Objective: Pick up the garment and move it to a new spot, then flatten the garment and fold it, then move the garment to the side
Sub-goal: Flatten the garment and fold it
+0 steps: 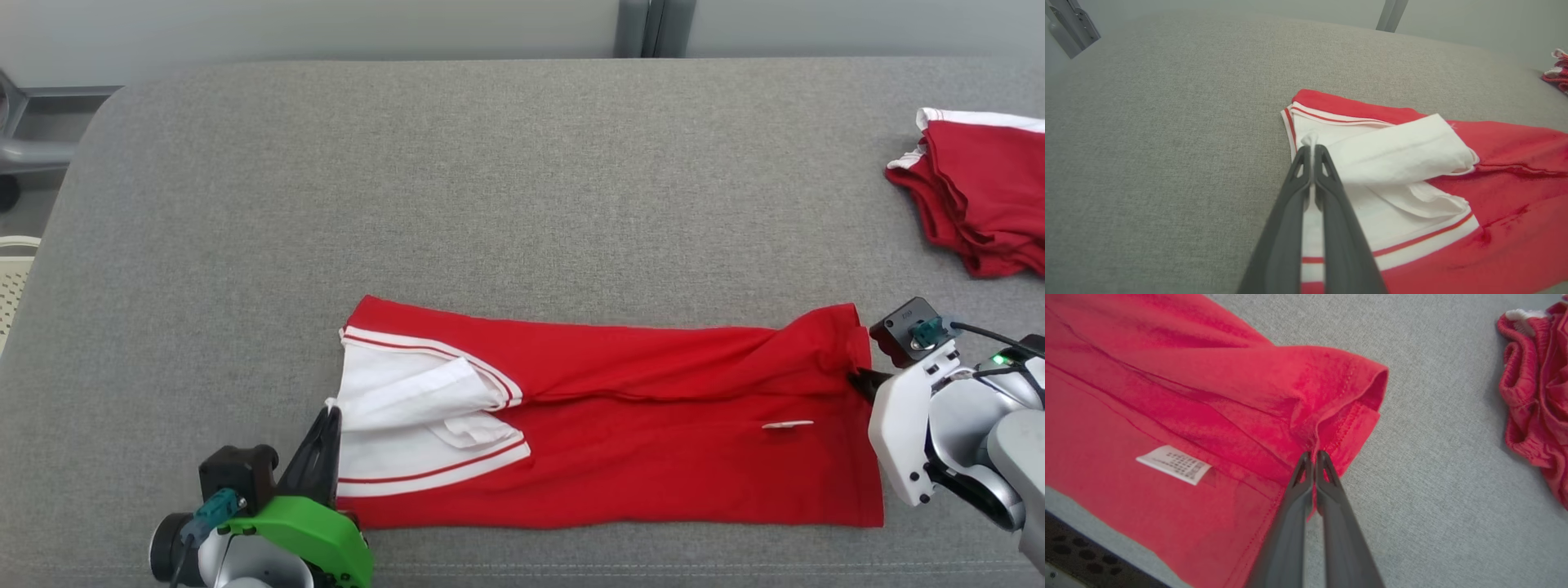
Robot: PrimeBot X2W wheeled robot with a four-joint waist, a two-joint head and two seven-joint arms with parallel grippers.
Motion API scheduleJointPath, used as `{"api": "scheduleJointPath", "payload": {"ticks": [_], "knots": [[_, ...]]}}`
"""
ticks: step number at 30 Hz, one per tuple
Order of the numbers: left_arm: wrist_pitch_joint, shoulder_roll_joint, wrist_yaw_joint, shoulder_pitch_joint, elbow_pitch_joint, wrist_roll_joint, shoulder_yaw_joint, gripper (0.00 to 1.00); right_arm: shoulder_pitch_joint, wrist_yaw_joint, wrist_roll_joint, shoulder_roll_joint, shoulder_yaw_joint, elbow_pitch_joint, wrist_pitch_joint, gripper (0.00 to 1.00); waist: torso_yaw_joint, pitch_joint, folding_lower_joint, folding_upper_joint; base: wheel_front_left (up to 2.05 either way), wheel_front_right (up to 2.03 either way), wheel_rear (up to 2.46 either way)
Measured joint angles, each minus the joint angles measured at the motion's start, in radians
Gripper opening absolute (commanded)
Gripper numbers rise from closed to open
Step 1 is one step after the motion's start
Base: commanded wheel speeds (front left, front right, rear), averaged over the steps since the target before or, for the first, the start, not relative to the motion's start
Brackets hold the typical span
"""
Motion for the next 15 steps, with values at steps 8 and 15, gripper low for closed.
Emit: {"api": "scheduleJointPath", "payload": {"ticks": [8, 15], "knots": [[0.02, 0.014, 0.004, 0.03, 0.021, 0.002, -0.02, 0.02, 0.049, 0.0, 0.023, 0.029, -0.02, 0.019, -0.019, 1.0, -0.003, -0.009, 0.0, 0.0, 0.0, 0.0, 0.0], [0.042, 0.021, 0.008, 0.059, 0.056, 0.0, -0.039, 1.0, 0.101, 0.0, 0.026, 0.062, -0.097, 0.027, -0.053, 1.0, -0.008, -0.043, 0.0, 0.0, 0.0, 0.0, 0.0]]}}
